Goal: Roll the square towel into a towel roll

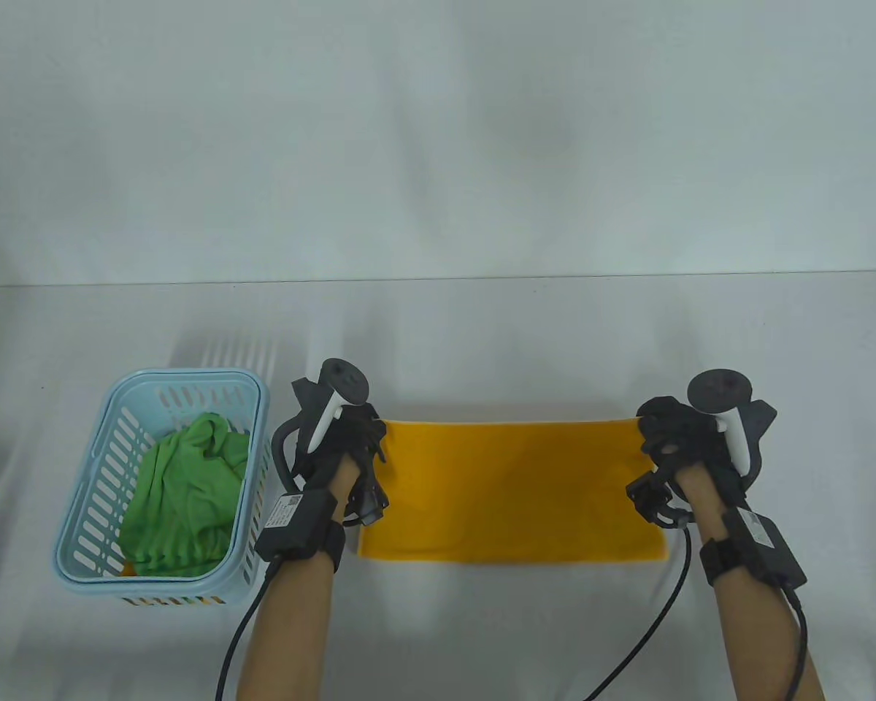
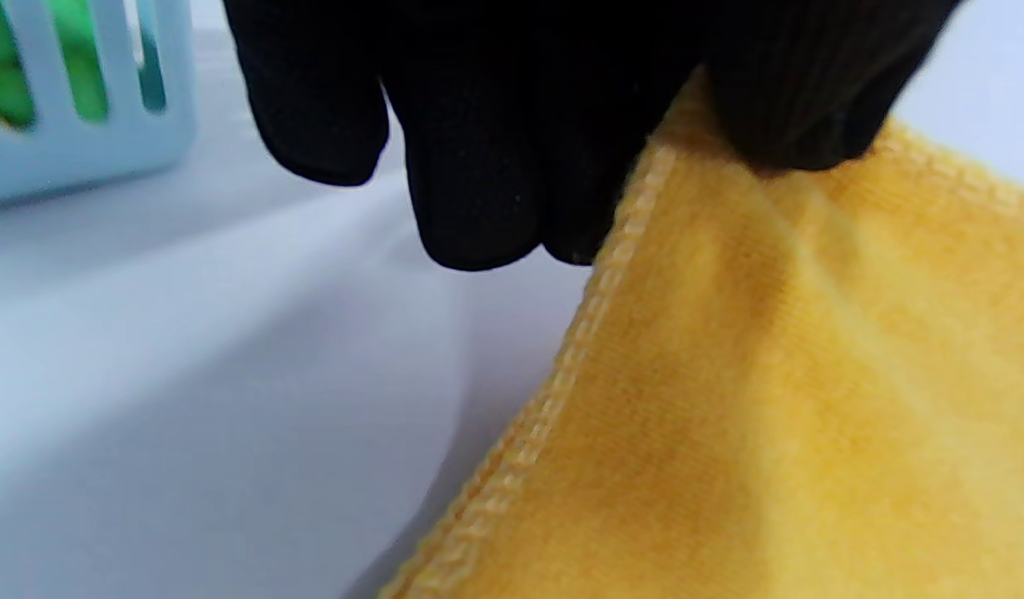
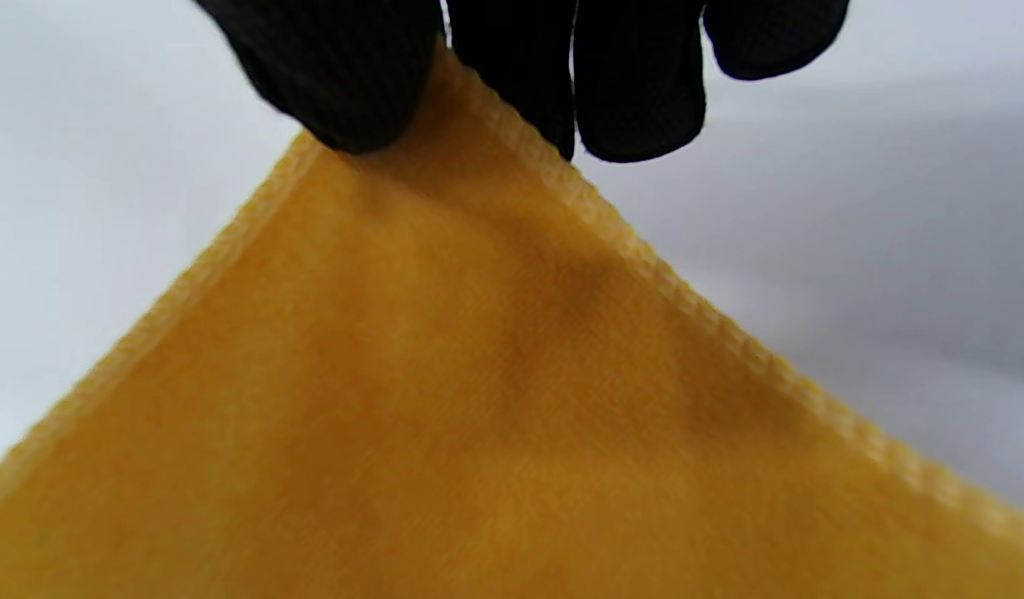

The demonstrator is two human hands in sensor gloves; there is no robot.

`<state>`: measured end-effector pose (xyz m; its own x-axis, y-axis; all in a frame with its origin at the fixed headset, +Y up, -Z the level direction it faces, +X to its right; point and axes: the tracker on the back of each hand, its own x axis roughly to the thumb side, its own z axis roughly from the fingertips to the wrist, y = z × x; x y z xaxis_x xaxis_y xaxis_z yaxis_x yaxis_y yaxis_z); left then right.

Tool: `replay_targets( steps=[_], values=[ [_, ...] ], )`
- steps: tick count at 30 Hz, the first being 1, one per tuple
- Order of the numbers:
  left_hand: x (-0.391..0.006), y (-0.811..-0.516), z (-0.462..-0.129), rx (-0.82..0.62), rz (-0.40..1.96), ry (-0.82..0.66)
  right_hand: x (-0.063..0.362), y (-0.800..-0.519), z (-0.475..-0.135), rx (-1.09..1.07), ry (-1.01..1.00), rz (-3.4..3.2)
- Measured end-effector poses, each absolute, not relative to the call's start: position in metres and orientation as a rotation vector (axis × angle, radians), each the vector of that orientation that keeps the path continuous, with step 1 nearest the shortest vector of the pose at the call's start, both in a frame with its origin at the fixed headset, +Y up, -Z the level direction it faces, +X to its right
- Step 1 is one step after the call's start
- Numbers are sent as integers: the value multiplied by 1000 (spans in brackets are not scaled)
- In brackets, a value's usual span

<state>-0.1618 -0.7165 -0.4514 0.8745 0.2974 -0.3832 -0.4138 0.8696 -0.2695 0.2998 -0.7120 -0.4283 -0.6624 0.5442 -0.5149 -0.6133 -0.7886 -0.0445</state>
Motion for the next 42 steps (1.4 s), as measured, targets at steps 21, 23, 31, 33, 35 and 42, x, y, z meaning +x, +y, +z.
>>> replay_targets(
  steps=[21,23,31,33,35,42],
  values=[
    [-164,-735,-461,-345,403,400,297,-731,-432,-807,162,2439],
    [-160,-727,-459,-336,390,368,297,-723,-430,-799,146,2443],
    [-143,-677,-437,-223,383,230,271,-682,-408,-607,71,2600],
    [-139,-666,-426,-198,368,171,258,-673,-400,-510,42,2647],
    [-136,-653,-408,-158,371,107,243,-663,-389,-391,-3,2676],
    [-138,-625,-348,-13,289,-79,194,-643,-354,-82,-61,2711]
  ],
)
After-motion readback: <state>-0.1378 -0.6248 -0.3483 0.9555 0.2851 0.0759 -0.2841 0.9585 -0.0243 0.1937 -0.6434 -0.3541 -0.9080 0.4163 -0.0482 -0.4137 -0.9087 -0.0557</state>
